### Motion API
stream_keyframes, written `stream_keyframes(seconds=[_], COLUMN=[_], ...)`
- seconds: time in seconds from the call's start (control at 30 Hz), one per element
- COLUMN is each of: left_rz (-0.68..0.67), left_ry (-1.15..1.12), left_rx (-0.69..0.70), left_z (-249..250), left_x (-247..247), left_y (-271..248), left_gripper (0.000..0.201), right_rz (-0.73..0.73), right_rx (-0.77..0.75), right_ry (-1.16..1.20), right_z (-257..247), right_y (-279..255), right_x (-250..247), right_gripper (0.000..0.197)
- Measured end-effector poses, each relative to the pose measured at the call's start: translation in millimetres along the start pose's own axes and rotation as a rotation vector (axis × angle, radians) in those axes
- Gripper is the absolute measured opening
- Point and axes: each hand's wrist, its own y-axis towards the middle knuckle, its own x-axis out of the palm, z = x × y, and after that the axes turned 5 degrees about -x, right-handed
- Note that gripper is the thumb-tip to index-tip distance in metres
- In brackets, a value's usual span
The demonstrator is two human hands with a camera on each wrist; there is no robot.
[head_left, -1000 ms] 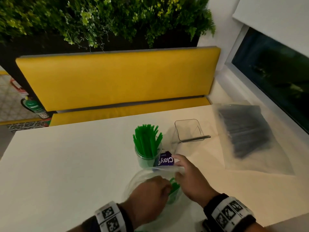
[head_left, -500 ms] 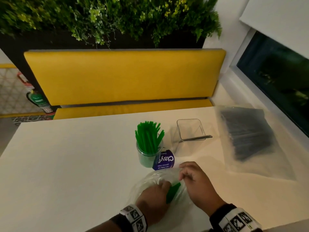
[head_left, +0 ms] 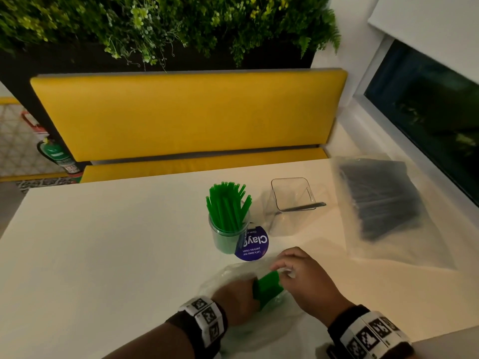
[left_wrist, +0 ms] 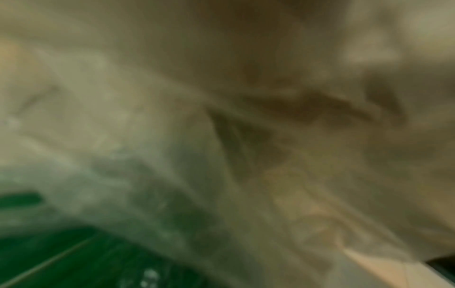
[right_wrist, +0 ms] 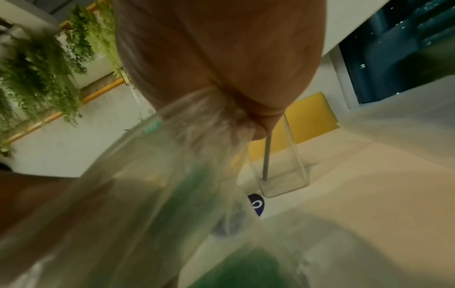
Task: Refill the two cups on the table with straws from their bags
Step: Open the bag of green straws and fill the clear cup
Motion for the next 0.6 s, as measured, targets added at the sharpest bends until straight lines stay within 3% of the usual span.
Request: stream_keyframes(seconds=[0.13,0.27,0.37,0.47,0.53,0.6], left_rz=[-0.016,-0.064,-0.066,-0.007,-0.049,-0.14], left_ry=[0.124,0.229,0.035,-0.146,-0.227,-0.361], left_rx=[-0.02,-0.037,-0.03,0.099,0.163,0.182], left_z=[-2,2,5,9,11,11], left_x=[4,17,8,-11,-23,-30], left_y=[2,0,-5,-17,-24,-28], left_gripper=[0.039,0.041,0.03,0.016,0.01,0.017], right_rz=[0.024,0.004,0.022,0.075,0.11,0.132], right_rx=[0.0,0.011,0.065,0.086,0.117,0.153], right_ry=[0.086,0.097,0.047,0.054,0.143,0.276], right_z=[-7,-10,-5,4,6,5], right_y=[5,5,4,5,7,8], right_x=[1,7,4,-1,-3,-4], right_gripper=[0.045,0.044,0.033,0.037,0.042,0.045])
